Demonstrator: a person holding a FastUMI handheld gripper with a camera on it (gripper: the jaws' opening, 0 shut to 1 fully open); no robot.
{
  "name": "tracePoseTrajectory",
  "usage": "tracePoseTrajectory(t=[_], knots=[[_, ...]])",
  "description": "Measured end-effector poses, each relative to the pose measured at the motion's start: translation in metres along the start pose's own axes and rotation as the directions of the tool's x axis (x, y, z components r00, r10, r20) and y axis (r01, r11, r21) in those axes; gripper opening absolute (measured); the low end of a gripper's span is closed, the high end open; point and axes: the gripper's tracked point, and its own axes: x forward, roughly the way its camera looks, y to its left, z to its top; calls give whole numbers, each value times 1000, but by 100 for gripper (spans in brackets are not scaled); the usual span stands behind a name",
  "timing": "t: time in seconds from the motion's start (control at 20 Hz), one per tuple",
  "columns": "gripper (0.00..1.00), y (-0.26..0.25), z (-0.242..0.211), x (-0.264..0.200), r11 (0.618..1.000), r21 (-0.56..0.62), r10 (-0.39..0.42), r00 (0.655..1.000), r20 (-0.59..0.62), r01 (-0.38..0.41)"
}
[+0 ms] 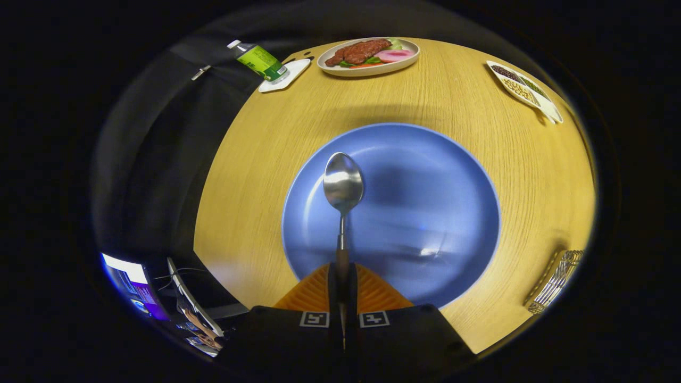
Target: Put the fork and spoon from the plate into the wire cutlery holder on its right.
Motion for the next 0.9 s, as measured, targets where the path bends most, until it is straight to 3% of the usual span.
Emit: tracePoseTrajectory(t=[0.2,0.5,0.9], knots=[[6,-11,4,-52,999,-32,21,999,39,-20],[6,-55,4,-144,997,-76,-21,995,99,29],[6,-135,-39,-252,984,-62,-163,985,48,166]])
